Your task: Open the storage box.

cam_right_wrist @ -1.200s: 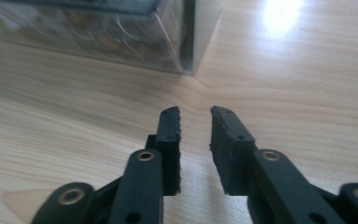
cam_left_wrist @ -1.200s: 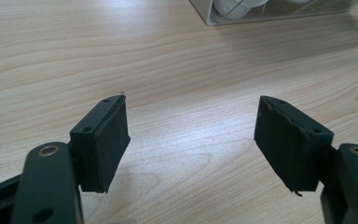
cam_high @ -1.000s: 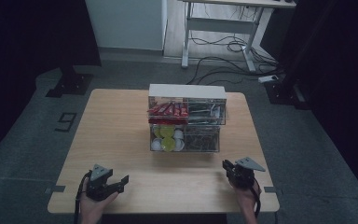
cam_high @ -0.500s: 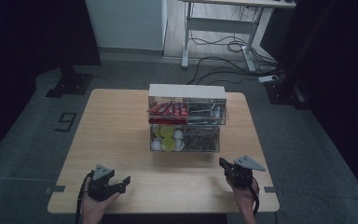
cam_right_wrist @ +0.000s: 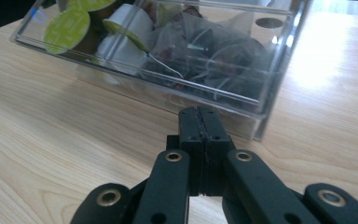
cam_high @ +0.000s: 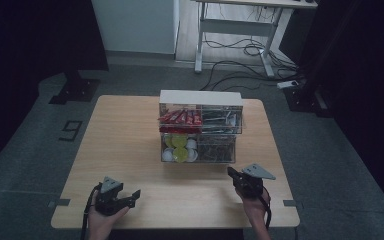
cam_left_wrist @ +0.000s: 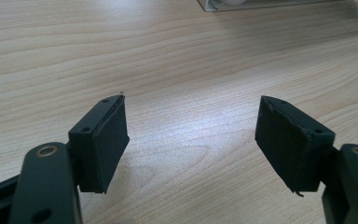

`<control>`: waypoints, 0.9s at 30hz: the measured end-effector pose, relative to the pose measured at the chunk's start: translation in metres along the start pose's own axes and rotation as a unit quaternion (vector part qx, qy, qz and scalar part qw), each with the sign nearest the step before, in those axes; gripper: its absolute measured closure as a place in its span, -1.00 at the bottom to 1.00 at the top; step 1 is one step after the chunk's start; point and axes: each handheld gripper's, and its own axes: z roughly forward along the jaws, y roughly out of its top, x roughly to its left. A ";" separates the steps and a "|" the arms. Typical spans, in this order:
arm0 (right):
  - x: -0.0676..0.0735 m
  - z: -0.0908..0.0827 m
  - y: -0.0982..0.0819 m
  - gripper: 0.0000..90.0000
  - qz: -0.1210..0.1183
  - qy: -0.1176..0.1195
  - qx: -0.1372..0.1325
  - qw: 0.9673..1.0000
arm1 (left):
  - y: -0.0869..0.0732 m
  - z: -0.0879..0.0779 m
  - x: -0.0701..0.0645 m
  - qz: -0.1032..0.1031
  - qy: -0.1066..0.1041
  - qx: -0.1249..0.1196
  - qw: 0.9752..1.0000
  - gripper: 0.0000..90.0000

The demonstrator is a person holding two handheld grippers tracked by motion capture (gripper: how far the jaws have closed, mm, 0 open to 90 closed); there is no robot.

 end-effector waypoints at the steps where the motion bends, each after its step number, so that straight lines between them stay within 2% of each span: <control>1: 0.001 0.001 0.001 0.97 -0.001 0.001 -0.001 1.000 | 0.000 0.000 0.000 0.000 0.000 0.000 1.000 -0.43; 12: 0.011 0.016 0.012 0.97 -0.008 0.012 0.001 1.000 | 0.001 -0.003 0.002 -0.003 -0.002 -0.003 1.000 -0.43; 19: 0.018 0.033 0.012 0.97 -0.007 0.020 0.014 1.000 | 0.001 -0.002 0.002 -0.004 -0.002 -0.003 1.000 -0.43; 27: 0.022 0.039 0.011 0.97 -0.008 0.025 0.021 0.999 | 0.001 -0.001 0.001 -0.002 -0.004 0.000 1.000 -0.44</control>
